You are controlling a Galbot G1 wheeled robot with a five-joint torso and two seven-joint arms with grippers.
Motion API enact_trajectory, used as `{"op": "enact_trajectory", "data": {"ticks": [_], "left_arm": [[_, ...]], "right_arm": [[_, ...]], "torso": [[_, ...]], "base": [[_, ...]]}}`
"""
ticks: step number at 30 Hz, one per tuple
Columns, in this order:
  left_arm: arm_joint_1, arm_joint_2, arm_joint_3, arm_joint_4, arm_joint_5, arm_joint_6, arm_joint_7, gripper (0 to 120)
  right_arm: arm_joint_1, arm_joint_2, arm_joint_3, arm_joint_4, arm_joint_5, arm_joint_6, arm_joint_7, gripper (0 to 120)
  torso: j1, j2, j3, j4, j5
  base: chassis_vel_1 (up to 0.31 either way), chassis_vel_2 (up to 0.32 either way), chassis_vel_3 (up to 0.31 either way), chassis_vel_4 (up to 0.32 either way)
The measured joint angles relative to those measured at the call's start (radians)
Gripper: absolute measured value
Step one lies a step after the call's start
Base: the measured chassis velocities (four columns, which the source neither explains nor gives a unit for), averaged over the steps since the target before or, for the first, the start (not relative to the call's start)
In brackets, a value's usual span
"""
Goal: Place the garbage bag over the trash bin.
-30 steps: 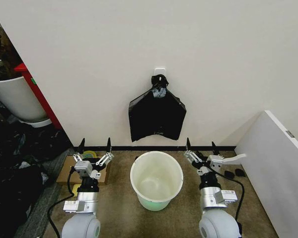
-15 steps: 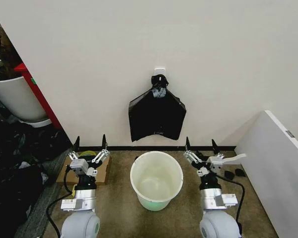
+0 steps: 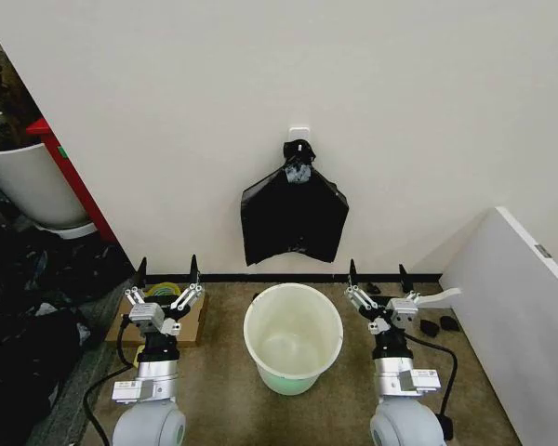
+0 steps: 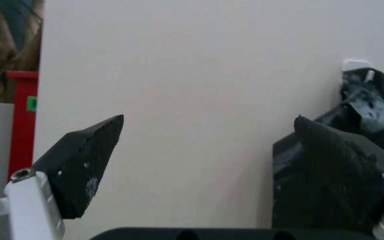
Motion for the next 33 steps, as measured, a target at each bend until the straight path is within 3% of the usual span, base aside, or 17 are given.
{"op": "enact_trajectory", "data": {"ticks": [1, 3, 4, 6, 7, 9, 10, 12, 14, 17, 25, 33], "left_arm": [[0.000, 0.000, 0.000, 0.000, 0.000, 0.000, 0.000, 100], [0.005, 0.004, -0.003, -0.009, -0.007, 0.008, -0.011, 100], [0.005, 0.004, -0.003, -0.009, -0.007, 0.008, -0.011, 100], [0.017, 0.010, -0.010, -0.015, -0.006, 0.014, -0.015, 100], [0.017, 0.010, -0.010, -0.015, -0.006, 0.014, -0.015, 100], [0.028, 0.018, -0.018, -0.020, -0.005, 0.018, -0.019, 100], [0.028, 0.018, -0.018, -0.020, -0.005, 0.018, -0.019, 100], [0.036, 0.023, -0.023, -0.023, -0.005, 0.021, -0.026, 100], [0.041, 0.027, -0.026, -0.023, -0.002, 0.022, -0.037, 100], [0.044, 0.025, -0.027, -0.020, 0.002, 0.024, -0.048, 100], [0.066, 0.011, -0.024, -0.020, 0.021, 0.023, -0.076, 100], [0.068, 0.006, -0.021, -0.021, 0.030, 0.024, -0.093, 100]], "right_arm": [[0.000, 0.000, 0.000, 0.000, 0.000, 0.000, 0.000, 100], [0.047, -0.013, -0.036, 0.004, 0.181, -0.025, -0.003, 100], [0.047, -0.013, -0.036, 0.004, 0.181, -0.025, -0.003, 100], [0.121, -0.024, -0.076, -0.012, 0.346, -0.035, -0.021, 100], [0.121, -0.024, -0.076, -0.012, 0.346, -0.035, -0.021, 100], [0.221, -0.033, -0.125, -0.051, 0.518, -0.054, -0.048, 100], [0.221, -0.033, -0.125, -0.051, 0.518, -0.054, -0.048, 100], [0.296, -0.034, -0.158, -0.083, 0.662, -0.076, -0.074, 100], [0.370, -0.014, -0.186, -0.101, 0.834, -0.115, -0.105, 100], [0.441, 0.026, -0.195, -0.131, 0.932, -0.131, -0.133, 100], [0.544, 0.105, -0.170, -0.221, 1.027, -0.182, -0.117, 100], [0.624, 0.147, -0.146, -0.332, 1.014, -0.212, -0.074, 100]], "torso": [[0.000, 0.000, 0.000, 0.0000, 0.0000], [0.000, 0.000, 0.000, -0.0001, 0.0000], [0.000, 0.000, 0.000, -0.0001, 0.0000], [0.000, 0.000, 0.000, 0.0000, -0.0001], [0.000, 0.000, 0.000, 0.0000, -0.0001], [0.000, 0.000, 0.000, 0.0002, 0.0000], [0.000, 0.000, 0.000, 0.0002, 0.0000], [0.000, 0.000, 0.000, 0.0002, 0.0001], [0.000, 0.000, 0.000, 0.0001, -0.0001], [0.000, 0.000, 0.000, 0.0003, -0.0003], [0.000, 0.000, 0.000, 0.0001, -0.0002], [0.000, 0.000, 0.000, 0.0001, -0.0001]], "base": [[0.000, 0.000, 0.000, 0.000], [0.000, 0.000, 0.000, 0.000], [0.000, 0.000, 0.000, 0.000], [0.000, 0.000, 0.000, 0.000], [0.000, 0.000, 0.000, 0.000], [0.000, 0.000, 0.000, 0.000], [0.000, 0.000, 0.000, 0.000], [0.000, 0.000, 0.000, 0.000], [0.000, 0.000, 0.000, 0.000], [0.000, 0.000, 0.000, 0.000], [0.000, 0.000, 0.000, 0.000], [0.000, 0.000, 0.000, 0.000]]}}
